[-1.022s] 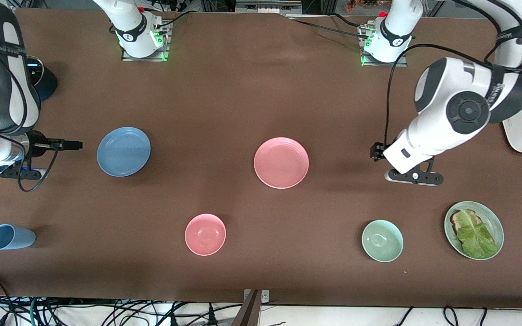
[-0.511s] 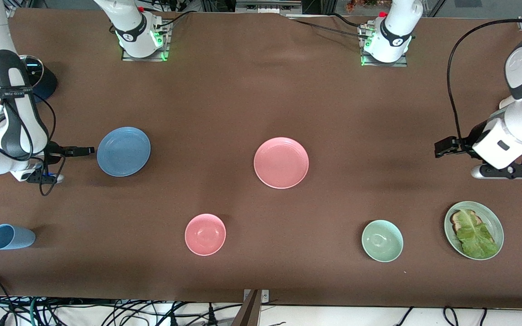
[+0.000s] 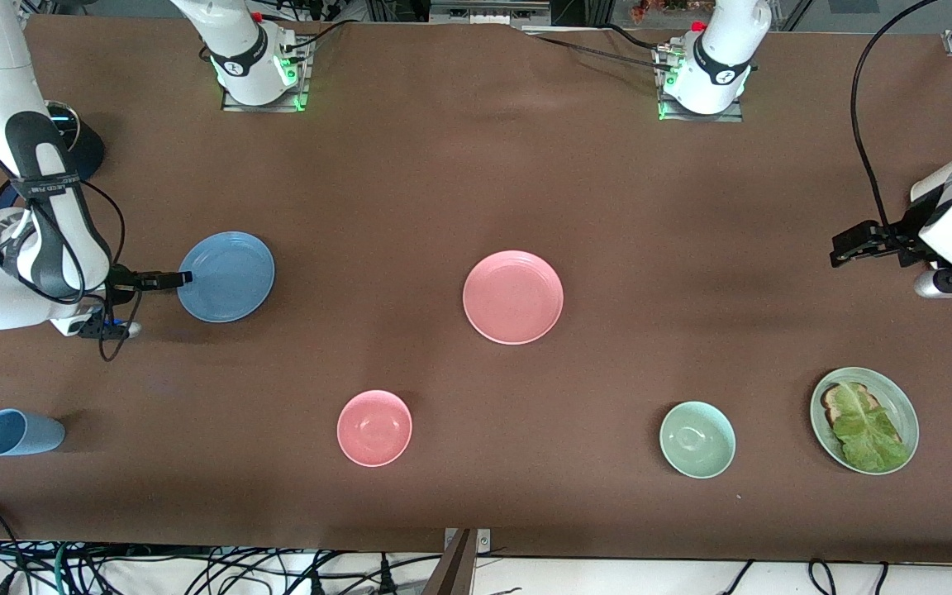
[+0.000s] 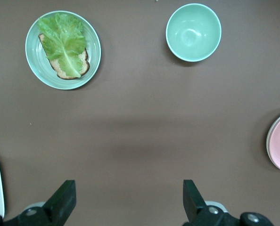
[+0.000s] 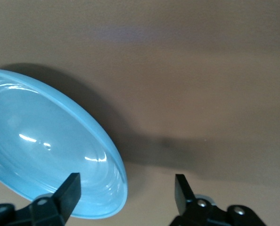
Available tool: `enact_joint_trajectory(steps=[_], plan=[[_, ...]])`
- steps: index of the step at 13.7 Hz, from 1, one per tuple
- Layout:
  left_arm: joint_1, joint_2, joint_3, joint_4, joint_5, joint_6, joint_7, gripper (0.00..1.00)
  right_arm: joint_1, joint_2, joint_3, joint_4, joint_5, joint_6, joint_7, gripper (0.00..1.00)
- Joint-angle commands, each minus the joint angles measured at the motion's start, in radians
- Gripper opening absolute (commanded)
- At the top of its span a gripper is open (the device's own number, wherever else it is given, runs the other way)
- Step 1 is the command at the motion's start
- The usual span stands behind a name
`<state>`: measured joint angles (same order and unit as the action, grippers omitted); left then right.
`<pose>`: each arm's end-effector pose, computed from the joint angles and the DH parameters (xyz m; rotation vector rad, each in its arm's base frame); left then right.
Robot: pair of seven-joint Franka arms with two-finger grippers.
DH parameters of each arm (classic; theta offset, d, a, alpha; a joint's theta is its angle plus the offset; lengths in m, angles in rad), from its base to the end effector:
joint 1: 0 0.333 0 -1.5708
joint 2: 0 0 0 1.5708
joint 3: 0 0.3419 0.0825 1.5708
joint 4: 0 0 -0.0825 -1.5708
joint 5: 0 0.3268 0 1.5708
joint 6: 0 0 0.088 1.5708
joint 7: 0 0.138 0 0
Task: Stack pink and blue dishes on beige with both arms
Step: 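Reach the right gripper to the blue plate rim while the left gripper retracts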
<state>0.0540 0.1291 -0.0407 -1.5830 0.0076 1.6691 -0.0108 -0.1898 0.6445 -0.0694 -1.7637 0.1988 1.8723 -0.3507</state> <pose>0.5429 0.0095 0.5555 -3.1384 -0.0367 0.0673 0.5454 -0.1204 0.2069 -2.7860 0.0238 0.6698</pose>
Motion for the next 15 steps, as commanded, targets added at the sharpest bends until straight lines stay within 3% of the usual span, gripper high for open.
enact_joint_trajectory(steps=[1, 5, 8, 12, 15], plan=[[0.007, -0.063, -0.01, -0.003, 0.02, -0.031, 0.018, 1.0, 0.007, 0.007, -0.001, 0.003, 0.021, 0.005, -0.022, 0.7], [-0.005, -0.095, -0.01, -0.011, 0.02, -0.161, 0.017, 1.0, 0.009, 0.02, 0.0, 0.009, 0.022, 0.005, -0.021, 0.22], [-0.008, -0.1, -0.011, -0.025, 0.018, -0.161, 0.023, 1.0, 0.009, 0.027, 0.0, 0.016, 0.024, 0.002, -0.014, 0.02], [0.003, -0.121, -0.01, -0.051, -0.02, -0.16, 0.028, 1.0, 0.009, 0.021, 0.006, 0.03, 0.024, -0.025, -0.011, 0.0], [0.003, -0.108, -0.01, -0.042, -0.021, -0.16, 0.028, 1.0, 0.012, 0.017, 0.043, 0.114, 0.054, -0.149, 0.022, 0.0]])
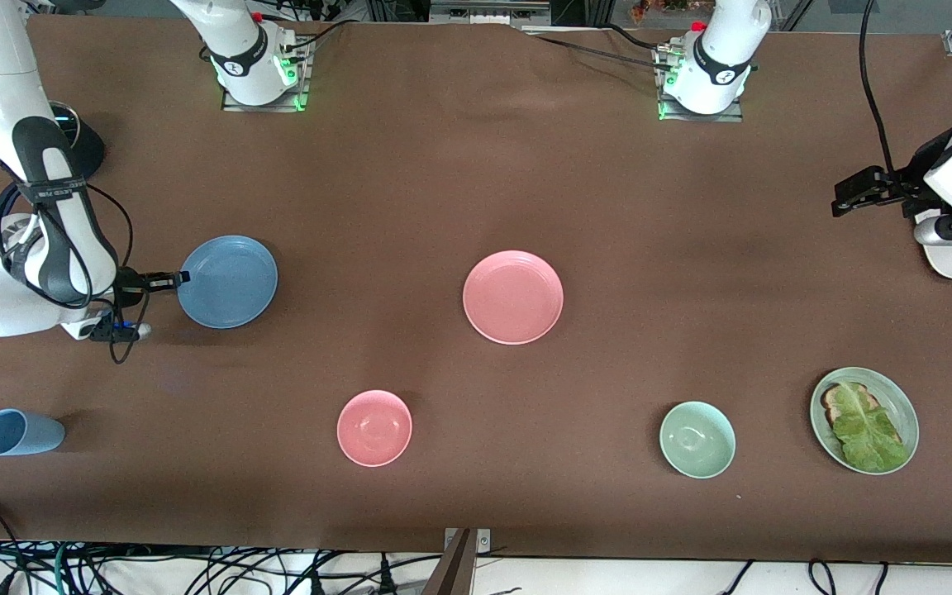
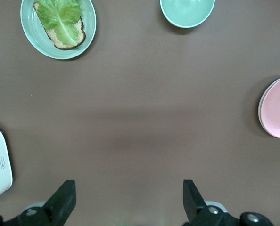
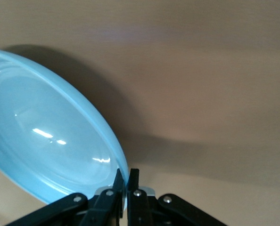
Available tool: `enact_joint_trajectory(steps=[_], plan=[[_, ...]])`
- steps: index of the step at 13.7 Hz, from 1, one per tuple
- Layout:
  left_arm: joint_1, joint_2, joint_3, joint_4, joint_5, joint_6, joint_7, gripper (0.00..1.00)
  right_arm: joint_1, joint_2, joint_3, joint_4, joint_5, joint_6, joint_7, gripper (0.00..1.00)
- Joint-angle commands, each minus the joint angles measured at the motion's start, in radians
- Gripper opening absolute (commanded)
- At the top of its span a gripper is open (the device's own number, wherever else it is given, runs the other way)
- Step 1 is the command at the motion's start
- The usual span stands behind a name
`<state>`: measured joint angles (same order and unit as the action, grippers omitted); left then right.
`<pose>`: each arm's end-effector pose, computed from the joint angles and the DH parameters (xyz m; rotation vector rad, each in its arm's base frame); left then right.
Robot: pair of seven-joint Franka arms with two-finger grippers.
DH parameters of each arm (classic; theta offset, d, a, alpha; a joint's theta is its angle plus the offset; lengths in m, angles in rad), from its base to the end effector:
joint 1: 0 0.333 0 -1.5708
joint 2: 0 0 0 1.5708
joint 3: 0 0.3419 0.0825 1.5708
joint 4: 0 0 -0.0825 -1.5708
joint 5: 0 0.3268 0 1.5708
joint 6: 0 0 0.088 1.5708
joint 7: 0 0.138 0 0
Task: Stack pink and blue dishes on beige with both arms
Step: 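Reach the right gripper to the blue plate rim while the left gripper retracts, then slide the blue plate with the right gripper onto the pink plate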
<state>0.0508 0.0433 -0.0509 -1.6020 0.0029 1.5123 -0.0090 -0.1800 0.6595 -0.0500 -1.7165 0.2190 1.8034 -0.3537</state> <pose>0.4982 0.0009 0.5805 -3.1333 -0.0138 0.2086 0.5530 -0.1018 0.2121 -2.7394 -0.0163 0.7028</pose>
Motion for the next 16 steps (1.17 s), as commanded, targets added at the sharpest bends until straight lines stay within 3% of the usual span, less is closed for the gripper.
enact_joint_trajectory(steps=[1, 6, 8, 11, 16], plan=[[0.004, -0.017, 0.0, -0.016, -0.017, -0.001, 0.024, 1.0, 0.004, -0.014, 0.051, 0.093, 0.042, -0.122, 0.094, 0.0], [-0.003, 0.012, 0.0, -0.009, -0.017, 0.016, 0.021, 1.0, 0.004, -0.075, 0.257, 0.132, 0.048, -0.197, 0.499, 0.0], [-0.005, 0.018, 0.0, -0.009, -0.017, 0.019, 0.021, 1.0, 0.004, -0.081, 0.369, 0.133, 0.068, -0.149, 0.682, 0.0], [-0.005, 0.02, 0.0, -0.009, -0.018, 0.019, 0.018, 1.0, 0.025, -0.061, 0.508, 0.124, 0.069, -0.005, 0.743, 0.0], [-0.005, 0.027, 0.0, -0.007, -0.018, 0.019, 0.017, 1.0, 0.21, -0.009, 0.516, 0.126, 0.088, 0.221, 0.883, 0.0]])
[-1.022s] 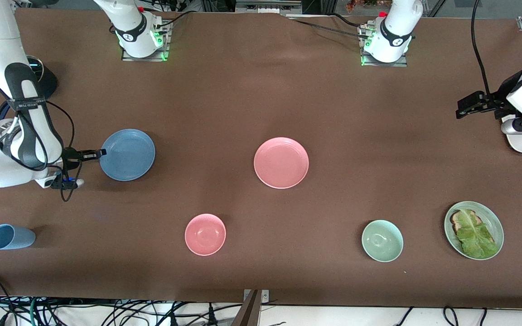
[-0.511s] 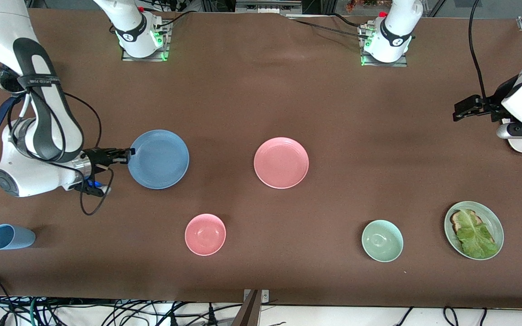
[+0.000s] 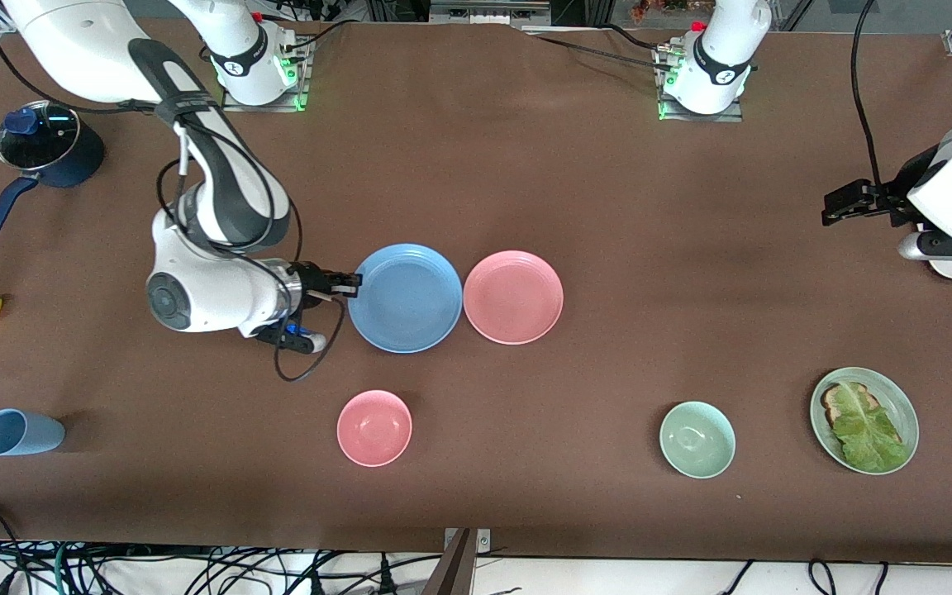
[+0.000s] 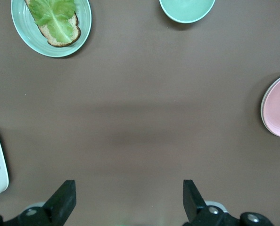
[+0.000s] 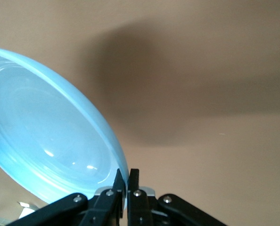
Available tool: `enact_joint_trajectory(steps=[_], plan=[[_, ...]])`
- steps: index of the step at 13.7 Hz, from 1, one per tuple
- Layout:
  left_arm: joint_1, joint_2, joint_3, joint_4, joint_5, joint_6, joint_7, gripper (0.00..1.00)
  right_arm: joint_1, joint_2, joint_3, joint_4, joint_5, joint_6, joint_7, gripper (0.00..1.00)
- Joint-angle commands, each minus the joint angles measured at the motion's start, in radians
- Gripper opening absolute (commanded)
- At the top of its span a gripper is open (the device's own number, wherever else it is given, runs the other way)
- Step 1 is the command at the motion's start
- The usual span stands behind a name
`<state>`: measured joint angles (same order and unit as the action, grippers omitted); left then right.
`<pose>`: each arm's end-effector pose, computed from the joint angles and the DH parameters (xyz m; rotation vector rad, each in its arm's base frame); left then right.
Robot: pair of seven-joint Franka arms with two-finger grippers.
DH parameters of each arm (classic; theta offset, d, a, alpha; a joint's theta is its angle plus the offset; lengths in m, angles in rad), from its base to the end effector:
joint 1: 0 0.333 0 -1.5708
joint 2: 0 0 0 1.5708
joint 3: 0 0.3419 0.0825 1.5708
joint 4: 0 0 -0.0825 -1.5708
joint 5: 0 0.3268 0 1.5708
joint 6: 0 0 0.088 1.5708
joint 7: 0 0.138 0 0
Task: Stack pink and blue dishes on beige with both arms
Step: 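Slide the blue plate with the right gripper onto the pink plate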
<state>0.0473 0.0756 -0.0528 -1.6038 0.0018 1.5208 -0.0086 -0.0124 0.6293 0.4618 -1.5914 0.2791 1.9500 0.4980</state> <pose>0.5070 -0.0015 0.5642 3.1307 0.0045 -0.2486 0.5760 0.2579 0.3155 -2.6968 0.3154 0.5967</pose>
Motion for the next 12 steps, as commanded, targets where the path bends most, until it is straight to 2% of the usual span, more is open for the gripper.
enact_joint_trajectory(steps=[1, 5, 10, 12], plan=[[-0.001, -0.005, 0.002, -0.005, -0.017, 0.01, 0.016, 1.0, 0.075, 0.041, 0.005, -0.001, 0.038, 0.137, 0.072, 0.0], [-0.001, 0.004, 0.002, -0.005, -0.017, 0.01, 0.016, 1.0, 0.182, 0.112, 0.005, 0.004, 0.04, 0.338, 0.157, 0.0], [-0.003, 0.013, 0.002, 0.021, -0.016, 0.01, 0.016, 1.0, 0.247, 0.145, 0.005, 0.004, 0.037, 0.372, 0.156, 0.0], [-0.004, 0.015, 0.002, 0.022, -0.014, 0.01, 0.016, 1.0, 0.267, 0.18, 0.005, 0.005, 0.037, 0.424, 0.157, 0.0]])
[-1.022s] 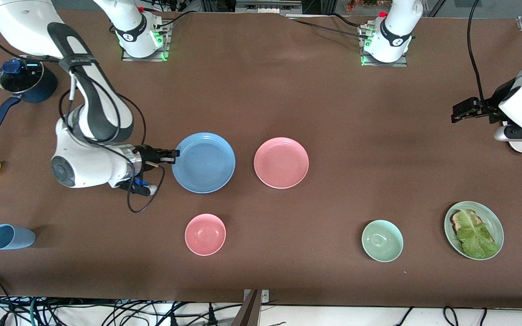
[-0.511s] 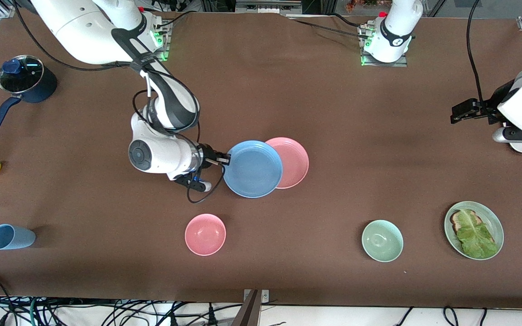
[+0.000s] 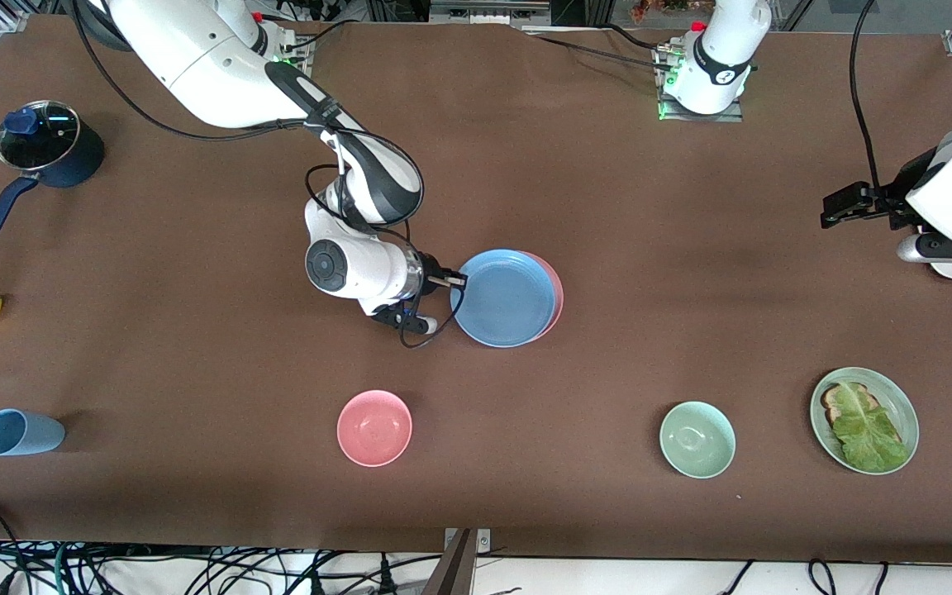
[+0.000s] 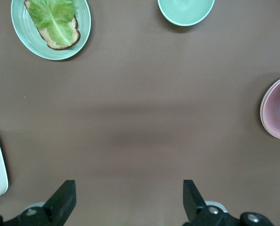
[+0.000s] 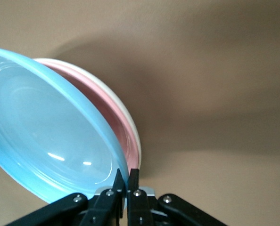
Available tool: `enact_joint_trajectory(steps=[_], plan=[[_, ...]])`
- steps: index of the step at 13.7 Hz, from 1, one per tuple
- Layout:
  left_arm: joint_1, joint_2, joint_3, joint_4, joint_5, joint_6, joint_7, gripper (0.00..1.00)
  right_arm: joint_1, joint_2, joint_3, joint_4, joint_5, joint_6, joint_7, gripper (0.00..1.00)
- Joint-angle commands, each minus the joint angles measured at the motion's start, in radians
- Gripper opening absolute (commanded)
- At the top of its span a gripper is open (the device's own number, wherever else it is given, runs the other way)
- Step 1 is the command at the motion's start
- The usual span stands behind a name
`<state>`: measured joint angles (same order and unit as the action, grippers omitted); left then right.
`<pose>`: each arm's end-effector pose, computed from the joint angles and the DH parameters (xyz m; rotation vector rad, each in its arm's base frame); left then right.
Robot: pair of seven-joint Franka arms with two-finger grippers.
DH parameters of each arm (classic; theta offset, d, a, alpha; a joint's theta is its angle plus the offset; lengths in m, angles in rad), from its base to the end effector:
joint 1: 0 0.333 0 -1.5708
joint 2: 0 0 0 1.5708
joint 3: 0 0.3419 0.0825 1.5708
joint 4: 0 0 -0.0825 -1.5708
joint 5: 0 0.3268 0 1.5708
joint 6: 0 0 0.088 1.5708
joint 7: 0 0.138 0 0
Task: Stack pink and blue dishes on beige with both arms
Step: 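Slide the blue plate with the right gripper onto the pink plate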
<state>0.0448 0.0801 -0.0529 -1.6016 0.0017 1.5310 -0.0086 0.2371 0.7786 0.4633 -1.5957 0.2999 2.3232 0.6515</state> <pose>0.5098 -0.0028 0.5634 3.1314 0.0005 -0.2362 0.5411 0.4033 0.2453 -2.6563 0.3776 0.4575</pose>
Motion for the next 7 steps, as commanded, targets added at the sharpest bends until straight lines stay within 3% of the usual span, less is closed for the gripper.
enact_joint_trajectory(steps=[1, 7], plan=[[0.0, 0.01, 0.002, 0.02, -0.014, 0.0, 0.016, 1.0, 0.03, 0.044, 0.003, 0.01, 0.016, 0.086, 0.004, 0.0], [0.004, 0.015, 0.002, 0.02, -0.016, 0.0, 0.016, 1.0, 0.041, 0.045, 0.003, 0.008, 0.018, 0.1, -0.003, 0.0]])
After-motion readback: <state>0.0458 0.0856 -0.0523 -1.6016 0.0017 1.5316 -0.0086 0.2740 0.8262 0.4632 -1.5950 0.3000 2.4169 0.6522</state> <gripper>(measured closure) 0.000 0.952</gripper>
